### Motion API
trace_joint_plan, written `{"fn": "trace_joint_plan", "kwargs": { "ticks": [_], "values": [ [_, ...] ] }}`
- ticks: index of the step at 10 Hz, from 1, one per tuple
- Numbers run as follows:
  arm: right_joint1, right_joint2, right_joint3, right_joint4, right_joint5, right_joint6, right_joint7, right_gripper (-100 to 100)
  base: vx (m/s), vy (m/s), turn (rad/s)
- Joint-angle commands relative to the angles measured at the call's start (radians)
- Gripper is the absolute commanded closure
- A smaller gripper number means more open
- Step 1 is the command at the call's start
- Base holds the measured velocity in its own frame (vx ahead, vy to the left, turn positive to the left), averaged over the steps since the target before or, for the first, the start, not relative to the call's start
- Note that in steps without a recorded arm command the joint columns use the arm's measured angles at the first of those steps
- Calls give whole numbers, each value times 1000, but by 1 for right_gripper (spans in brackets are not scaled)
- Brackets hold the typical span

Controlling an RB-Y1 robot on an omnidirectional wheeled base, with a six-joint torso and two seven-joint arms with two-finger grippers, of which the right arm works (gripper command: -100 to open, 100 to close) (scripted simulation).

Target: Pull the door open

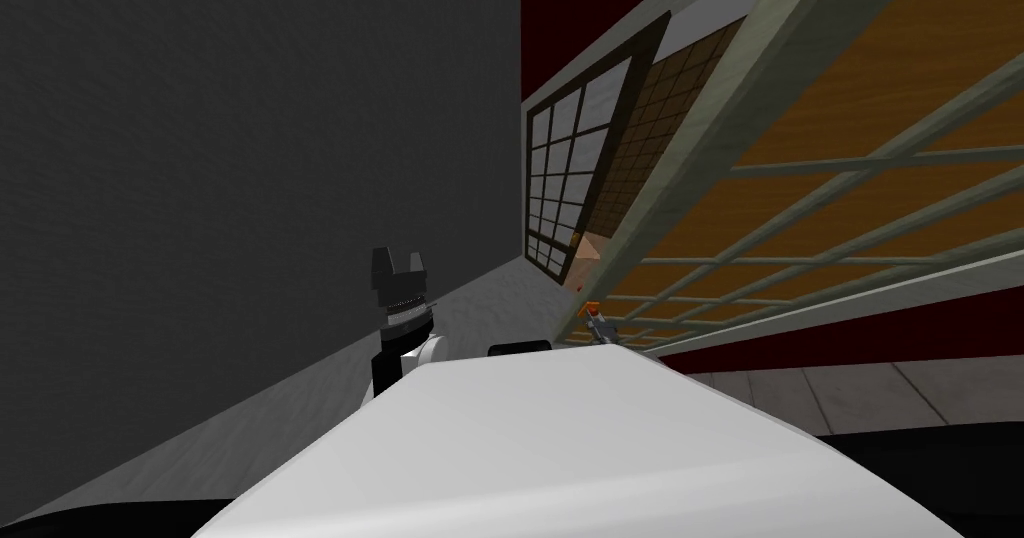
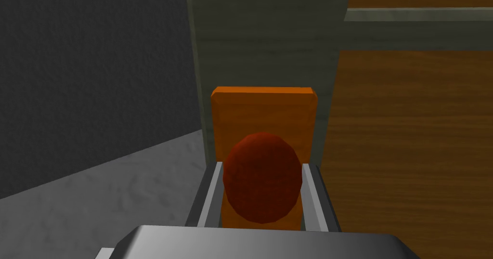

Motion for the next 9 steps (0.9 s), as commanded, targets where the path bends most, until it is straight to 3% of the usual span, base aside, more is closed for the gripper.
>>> {"fn": "trace_joint_plan", "kwargs": {
  "ticks": [1, 4, 5, 6, 9],
  "values": [
    [23, -25, 20, -15, 14, -30, -24, 100, -96, -11, 6],
    [56, -55, 53, -24, 35, -67, -57, 100, -71, -20, 7],
    [53, -47, 50, -20, 31, -50, -48, 100, -23, -8, 1],
    [62, -49, 67, 17, 43, -97, -66, 100, 5, 12, 32],
    [73, -52, 91, 75, 60, -173, -91, 100, 13, 15, 9]
  ]
}}
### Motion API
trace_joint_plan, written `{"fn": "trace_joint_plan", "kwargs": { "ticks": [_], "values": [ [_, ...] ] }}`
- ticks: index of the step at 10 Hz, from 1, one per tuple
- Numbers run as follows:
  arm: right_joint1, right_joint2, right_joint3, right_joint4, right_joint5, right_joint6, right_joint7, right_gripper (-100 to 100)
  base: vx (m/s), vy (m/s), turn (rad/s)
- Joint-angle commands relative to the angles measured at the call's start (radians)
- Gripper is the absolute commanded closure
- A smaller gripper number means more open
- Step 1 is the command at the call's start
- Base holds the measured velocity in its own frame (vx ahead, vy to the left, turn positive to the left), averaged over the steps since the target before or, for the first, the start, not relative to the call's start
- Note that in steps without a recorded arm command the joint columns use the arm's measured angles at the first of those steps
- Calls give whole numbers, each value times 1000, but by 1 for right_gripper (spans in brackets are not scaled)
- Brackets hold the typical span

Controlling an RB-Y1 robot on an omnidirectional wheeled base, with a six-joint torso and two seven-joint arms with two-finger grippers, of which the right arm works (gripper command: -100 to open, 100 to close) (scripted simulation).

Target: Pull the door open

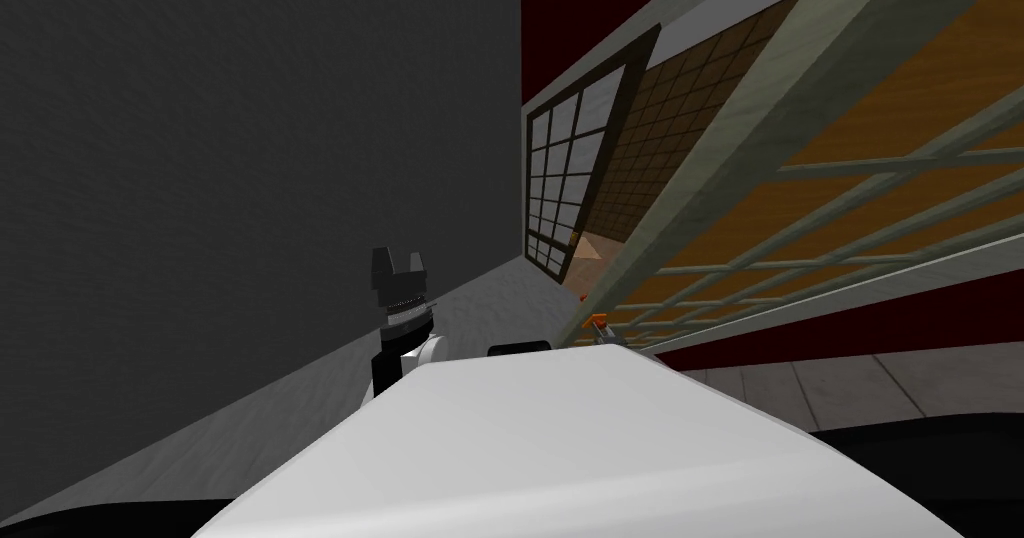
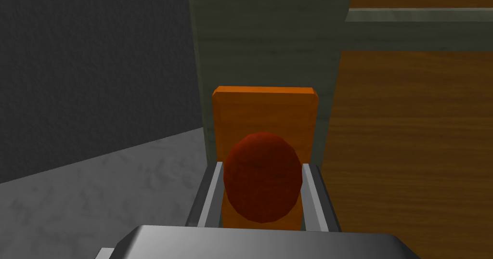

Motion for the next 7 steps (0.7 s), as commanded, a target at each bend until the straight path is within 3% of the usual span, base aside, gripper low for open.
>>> {"fn": "trace_joint_plan", "kwargs": {
  "ticks": [1, 2, 7],
  "values": [
    [7, 6, 20, 36, 15, -50, -13, 100, 6, 8, 4],
    [7, 6, 20, 36, 15, -51, -13, 100, 0, 0, 0],
    [29, -1, 71, 162, 52, -210, -68, 100, -11, -5, 16]
  ]
}}
